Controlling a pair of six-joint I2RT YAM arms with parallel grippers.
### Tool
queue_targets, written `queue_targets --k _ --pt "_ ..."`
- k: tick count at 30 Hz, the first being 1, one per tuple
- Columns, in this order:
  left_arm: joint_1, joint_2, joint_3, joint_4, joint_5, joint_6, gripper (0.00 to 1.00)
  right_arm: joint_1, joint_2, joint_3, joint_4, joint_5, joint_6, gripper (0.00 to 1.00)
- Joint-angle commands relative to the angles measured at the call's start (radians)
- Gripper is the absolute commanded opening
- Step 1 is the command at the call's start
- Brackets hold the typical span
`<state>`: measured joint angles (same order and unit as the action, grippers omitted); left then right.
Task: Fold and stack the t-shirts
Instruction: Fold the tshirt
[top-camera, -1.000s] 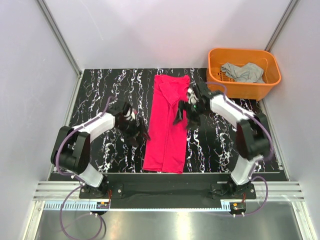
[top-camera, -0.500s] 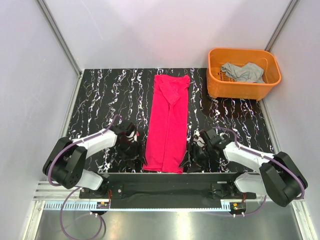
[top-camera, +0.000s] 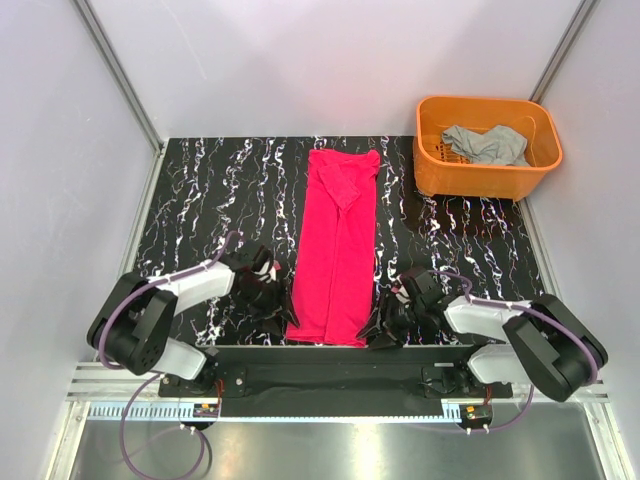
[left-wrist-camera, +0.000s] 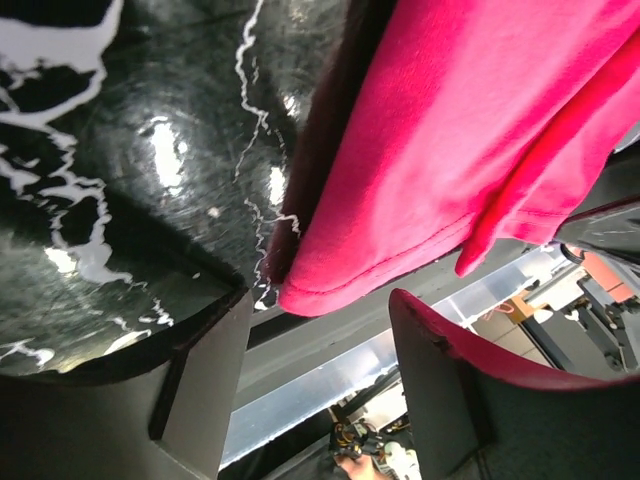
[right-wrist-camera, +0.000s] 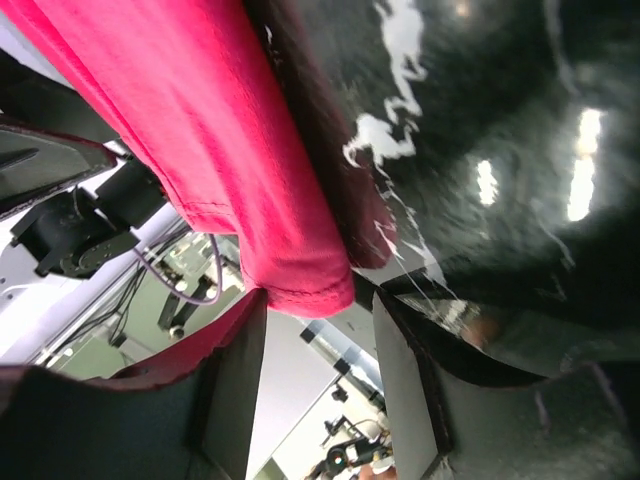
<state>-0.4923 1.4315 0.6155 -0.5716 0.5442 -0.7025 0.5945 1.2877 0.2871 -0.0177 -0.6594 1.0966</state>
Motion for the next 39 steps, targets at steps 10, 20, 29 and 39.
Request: queue_targets --k 10,20,29,39 --pt "-0.020 0.089 -0.056 0.161 -0.066 -0.018 0.52 0.005 0.073 -0.029 0.174 0.069 0.026 0.53" --pt "-0.022 0.070 -0.088 0.162 -0.081 -0.031 0.49 0.005 -0.065 -0.065 0.116 0.095 0.026 0.68" --pt "-0.022 0.070 -0.106 0.167 -0.087 -0.034 0.44 0.005 0.156 -0.034 0.234 0.043 -0.027 0.53" --pt "-0.063 -0.009 -0.181 0.219 -0.035 -0.083 0.00 0.005 -0.107 -0.100 0.024 0.052 -0.084 0.00"
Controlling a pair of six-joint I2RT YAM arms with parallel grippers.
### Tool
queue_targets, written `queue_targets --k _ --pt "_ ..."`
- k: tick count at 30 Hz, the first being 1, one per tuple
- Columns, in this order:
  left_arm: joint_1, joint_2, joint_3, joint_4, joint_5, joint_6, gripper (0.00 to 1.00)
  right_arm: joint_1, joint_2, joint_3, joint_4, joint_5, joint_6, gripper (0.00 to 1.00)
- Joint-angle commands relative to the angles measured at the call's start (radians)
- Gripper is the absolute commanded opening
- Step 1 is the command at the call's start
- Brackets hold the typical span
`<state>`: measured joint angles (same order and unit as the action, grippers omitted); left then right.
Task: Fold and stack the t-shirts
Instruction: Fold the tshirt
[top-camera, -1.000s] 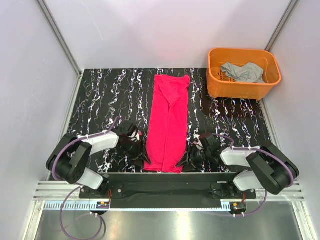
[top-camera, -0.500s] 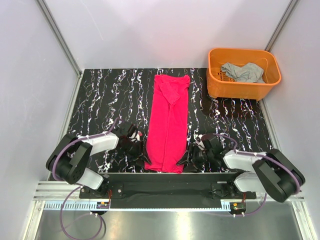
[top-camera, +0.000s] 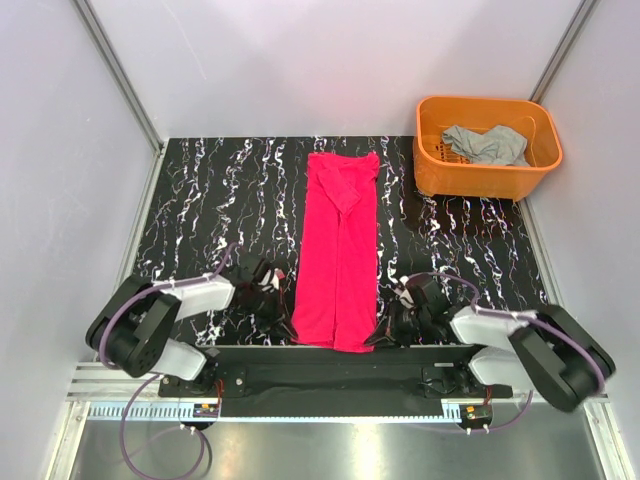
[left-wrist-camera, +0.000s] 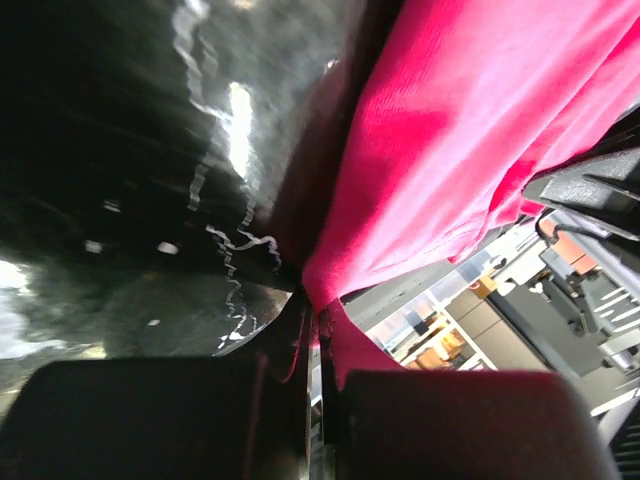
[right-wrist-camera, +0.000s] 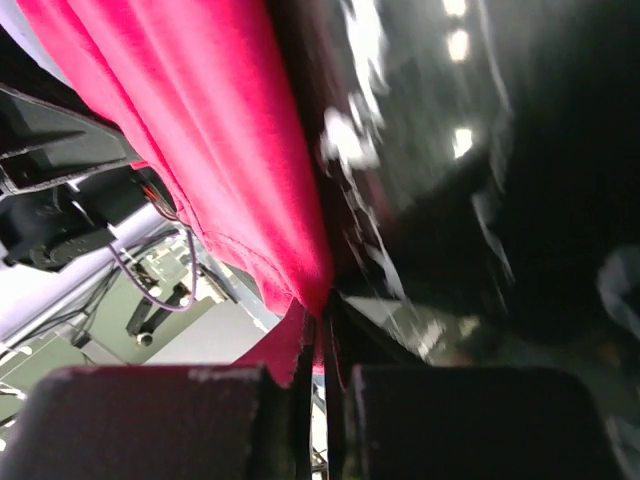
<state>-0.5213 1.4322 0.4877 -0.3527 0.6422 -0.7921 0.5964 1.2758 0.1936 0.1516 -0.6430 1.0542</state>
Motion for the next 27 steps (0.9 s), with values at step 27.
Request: queue_targets --k 27 --pt "0.136 0.302 0.774 -0.196 -0.111 0.016 0.00 -0.346 0.347 0.774 -0.622 -0.017 -0.422 0.00"
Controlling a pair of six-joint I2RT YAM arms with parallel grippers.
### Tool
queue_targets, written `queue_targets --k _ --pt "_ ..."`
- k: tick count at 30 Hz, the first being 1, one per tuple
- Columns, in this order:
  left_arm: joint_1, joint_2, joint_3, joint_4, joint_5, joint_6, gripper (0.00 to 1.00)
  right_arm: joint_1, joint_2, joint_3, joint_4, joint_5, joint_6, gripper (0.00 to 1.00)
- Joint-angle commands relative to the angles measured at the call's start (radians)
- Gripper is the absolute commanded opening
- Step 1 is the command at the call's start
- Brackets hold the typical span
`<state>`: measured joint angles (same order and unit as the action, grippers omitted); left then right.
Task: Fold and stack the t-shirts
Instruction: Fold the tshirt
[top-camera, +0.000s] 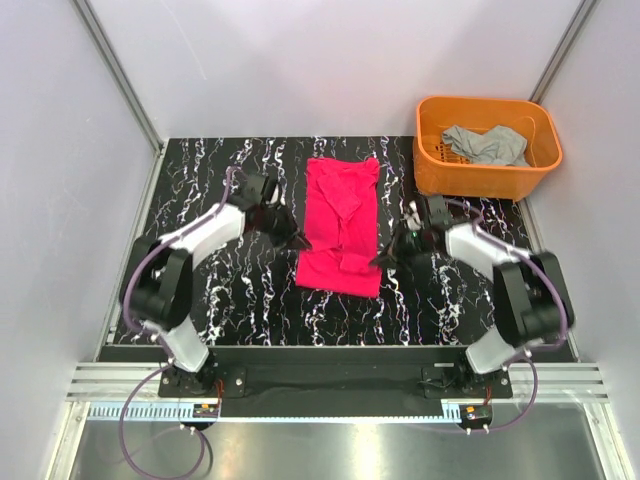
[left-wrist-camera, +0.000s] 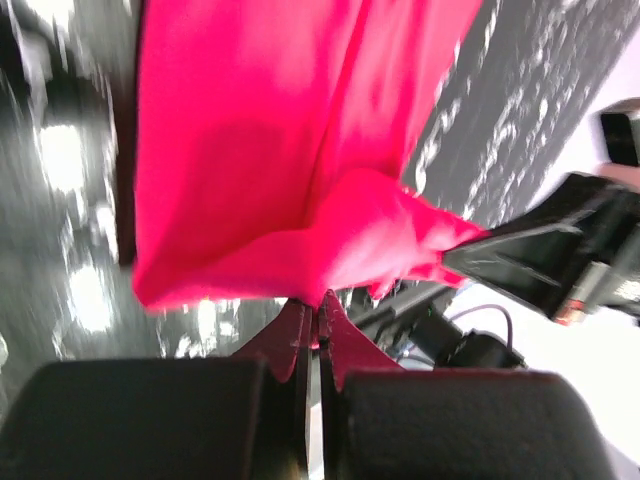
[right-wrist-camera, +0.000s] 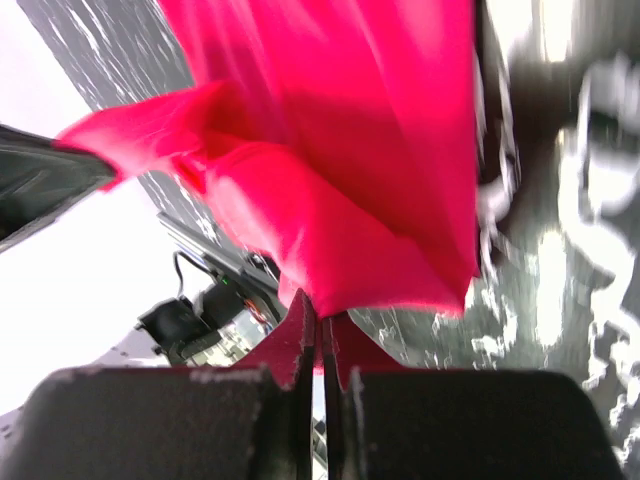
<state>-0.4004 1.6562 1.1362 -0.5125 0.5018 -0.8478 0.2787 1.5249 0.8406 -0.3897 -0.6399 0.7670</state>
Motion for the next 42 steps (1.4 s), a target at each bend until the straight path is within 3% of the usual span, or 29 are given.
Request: queue_targets --k 1,8,19,29,33,35,37,39,42 --pt "0.021 0.111 0.163 -0.055 0.029 0.076 0.00 -0.050 0.130 0.194 -0.104 -0.026 -0.146 0.00" --pt "0.067 0.289 0.364 -0.069 0.058 0.085 0.00 -0.116 0.334 0.403 -0.167 -0.063 -0.196 0.00" --pt "0.117 0.390 0.465 -0.073 0.060 0.070 0.00 -0.142 0.527 0.659 -0.268 -0.136 -0.253 0.00" --pt "0.118 0.482 0.525 -0.073 0.081 0.061 0.04 -0.167 0.613 0.701 -0.293 -0.139 -0.281 0.02" --pt "0.121 0.496 0.557 -0.089 0.055 0.082 0.13 -0.168 0.644 0.768 -0.314 -0.139 -0.294 0.13" --pt "0.124 0.490 0.586 -0.125 -0.002 0.127 0.28 -0.168 0.653 0.801 -0.325 -0.117 -0.304 0.31" --pt "0.129 0.450 0.596 -0.171 -0.102 0.167 0.37 -0.168 0.632 0.831 -0.336 -0.077 -0.305 0.46" --pt "0.135 0.409 0.583 -0.185 -0.156 0.205 0.48 -0.168 0.600 0.818 -0.324 -0.002 -0.301 0.55" --pt "0.141 0.331 0.544 -0.192 -0.213 0.234 0.58 -0.168 0.538 0.772 -0.307 0.055 -0.293 0.72"
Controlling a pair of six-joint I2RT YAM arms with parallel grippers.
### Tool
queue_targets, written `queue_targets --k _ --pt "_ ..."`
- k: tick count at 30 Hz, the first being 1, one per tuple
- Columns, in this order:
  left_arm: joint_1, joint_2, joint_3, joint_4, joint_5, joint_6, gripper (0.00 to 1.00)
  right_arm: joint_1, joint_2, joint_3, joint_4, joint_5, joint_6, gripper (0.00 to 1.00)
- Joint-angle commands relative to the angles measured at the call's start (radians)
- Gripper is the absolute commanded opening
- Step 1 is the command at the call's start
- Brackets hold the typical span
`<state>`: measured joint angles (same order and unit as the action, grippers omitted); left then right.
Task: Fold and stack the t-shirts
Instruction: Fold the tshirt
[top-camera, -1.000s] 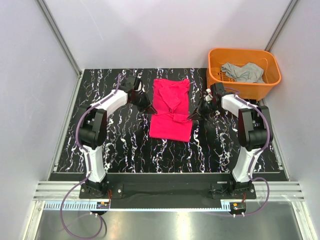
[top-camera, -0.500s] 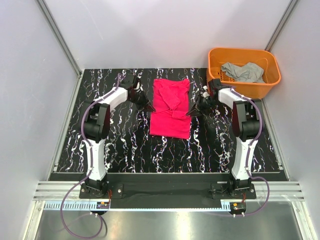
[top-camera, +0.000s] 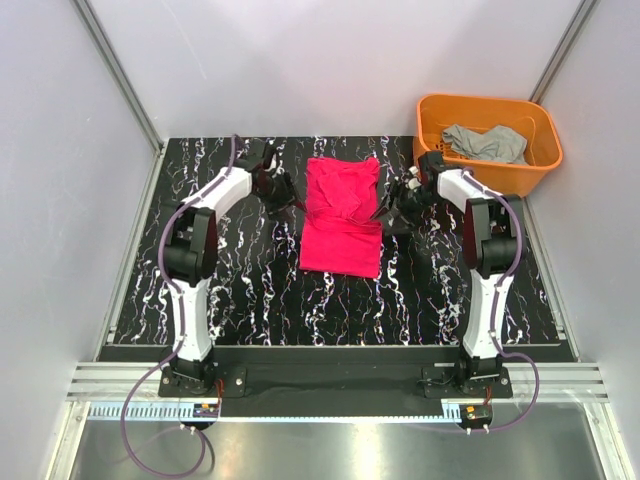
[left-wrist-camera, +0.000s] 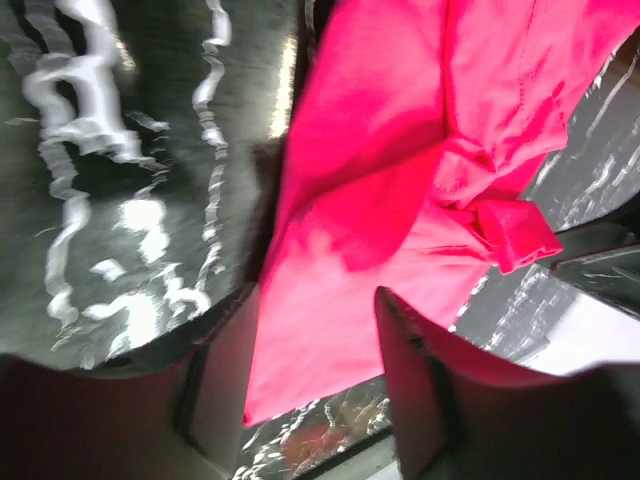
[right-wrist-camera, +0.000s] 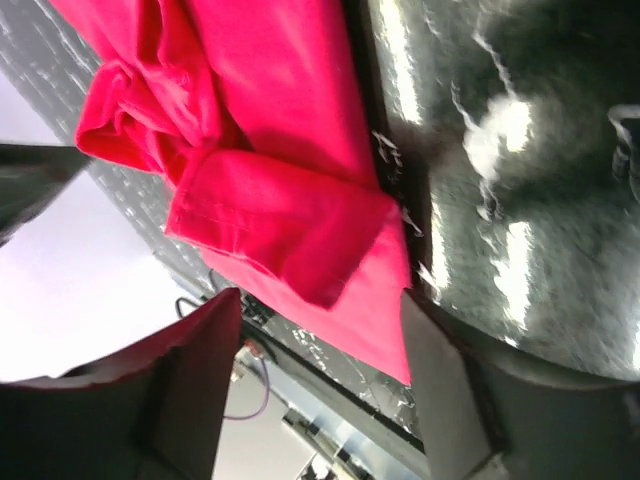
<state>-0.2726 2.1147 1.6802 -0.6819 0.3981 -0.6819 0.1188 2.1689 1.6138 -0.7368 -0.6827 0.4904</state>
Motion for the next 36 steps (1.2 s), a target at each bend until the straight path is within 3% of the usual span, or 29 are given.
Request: queue_targets --k 1,8,12,16,19,24,29,33,36 --pt "0.013 -0.148 -0.013 -0.022 -0.117 0.076 0.62 -0.008 -0.133 -0.015 0.042 0.104 -0.019 0.73" --pt "-0.013 -0.237 -0.236 0.053 0.057 0.180 0.72 -0.001 -0.276 -0.199 0.076 0.095 -0.076 0.83" --pt "-0.050 -0.237 -0.350 0.131 0.114 0.191 0.74 0.016 -0.345 -0.372 0.135 0.065 -0.127 0.77" --pt "-0.065 -0.187 -0.401 0.194 0.139 0.173 0.72 0.021 -0.363 -0.521 0.249 0.015 -0.107 0.65" --pt "-0.069 -0.168 -0.421 0.203 0.147 0.160 0.61 0.039 -0.334 -0.578 0.309 -0.023 -0.105 0.60" --pt "-0.079 -0.193 -0.473 0.209 0.117 0.134 0.55 0.053 -0.311 -0.620 0.387 -0.041 -0.087 0.58" --pt "-0.092 -0.193 -0.528 0.228 0.116 0.108 0.39 0.070 -0.281 -0.618 0.407 -0.072 -0.065 0.49" --pt "-0.099 -0.196 -0.566 0.239 0.100 0.093 0.23 0.071 -0.268 -0.624 0.419 -0.074 -0.055 0.34" --pt "-0.103 -0.202 -0.605 0.243 0.094 0.079 0.09 0.071 -0.253 -0.629 0.419 -0.092 -0.036 0.12"
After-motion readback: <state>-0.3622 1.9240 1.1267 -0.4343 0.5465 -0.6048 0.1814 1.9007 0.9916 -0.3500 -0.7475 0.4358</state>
